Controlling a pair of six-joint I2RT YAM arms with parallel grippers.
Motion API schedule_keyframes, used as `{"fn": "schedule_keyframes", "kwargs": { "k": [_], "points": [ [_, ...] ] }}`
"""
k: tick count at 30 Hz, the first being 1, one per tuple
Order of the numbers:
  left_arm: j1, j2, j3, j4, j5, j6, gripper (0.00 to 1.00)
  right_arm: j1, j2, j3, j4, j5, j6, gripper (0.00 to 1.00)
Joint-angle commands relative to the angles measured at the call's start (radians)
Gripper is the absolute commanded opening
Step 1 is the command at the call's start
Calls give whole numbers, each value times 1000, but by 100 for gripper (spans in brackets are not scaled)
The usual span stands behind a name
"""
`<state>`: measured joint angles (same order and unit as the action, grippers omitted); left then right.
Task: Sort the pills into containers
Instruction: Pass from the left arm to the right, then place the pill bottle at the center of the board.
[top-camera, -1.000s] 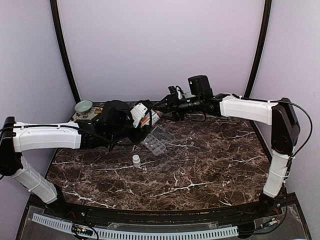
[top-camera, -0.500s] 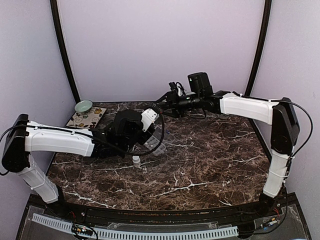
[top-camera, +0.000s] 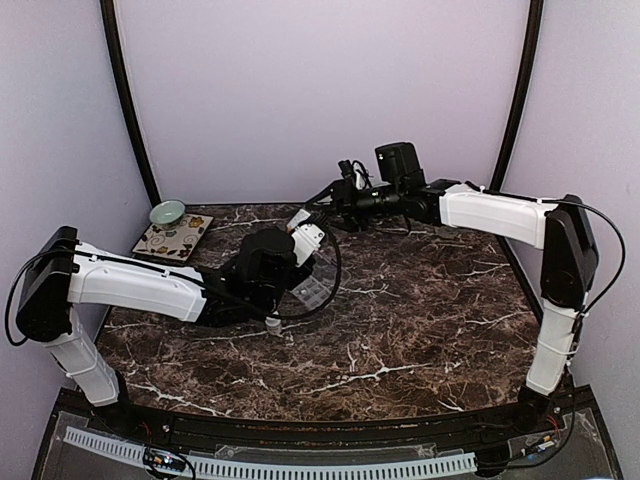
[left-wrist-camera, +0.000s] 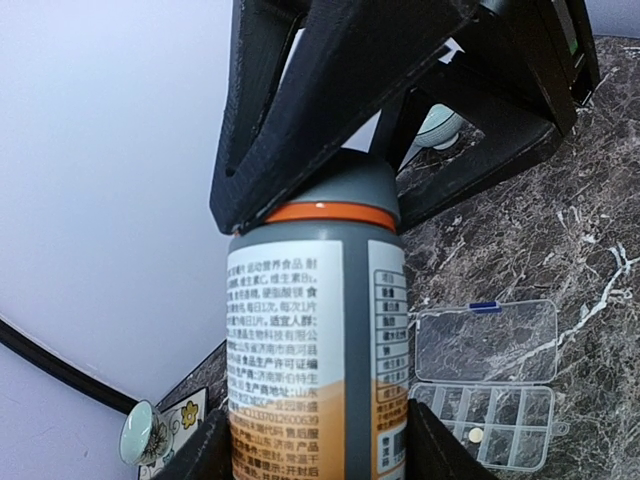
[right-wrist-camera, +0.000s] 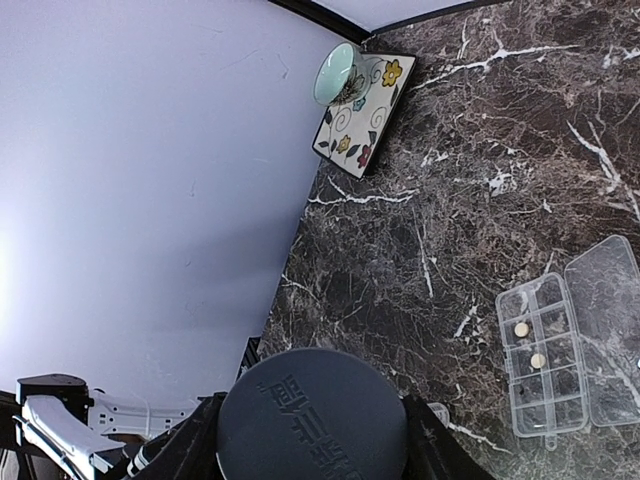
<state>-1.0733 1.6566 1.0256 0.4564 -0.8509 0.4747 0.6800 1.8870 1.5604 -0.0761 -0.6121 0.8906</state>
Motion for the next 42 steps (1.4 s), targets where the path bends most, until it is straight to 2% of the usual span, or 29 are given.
{"fn": "schedule_keyframes", "kwargs": {
  "k": [1,4,12,24,33,37,42],
  "points": [
    [-28,-67,50,208,77,-6,47,55,36,-24,-94,-24,-38,13],
    [-28,-86,46,175,94,-41,58,55,33,-28,-88,-24,-35,13],
    [-28,-123,67,56,131,-130,73,55,25,-37,-74,-26,-27,12],
    [-28,-195,73,-59,125,-214,76,44,-1,-67,-57,-9,-28,12],
    [-19,-253,103,-182,110,-293,79,27,-40,-76,-96,48,-94,11],
    [5,-281,107,-238,120,-355,79,2,-77,-98,-122,95,-136,11],
    [44,-322,89,-299,150,-430,79,-25,-130,-98,-213,222,-262,12]
  ]
}}
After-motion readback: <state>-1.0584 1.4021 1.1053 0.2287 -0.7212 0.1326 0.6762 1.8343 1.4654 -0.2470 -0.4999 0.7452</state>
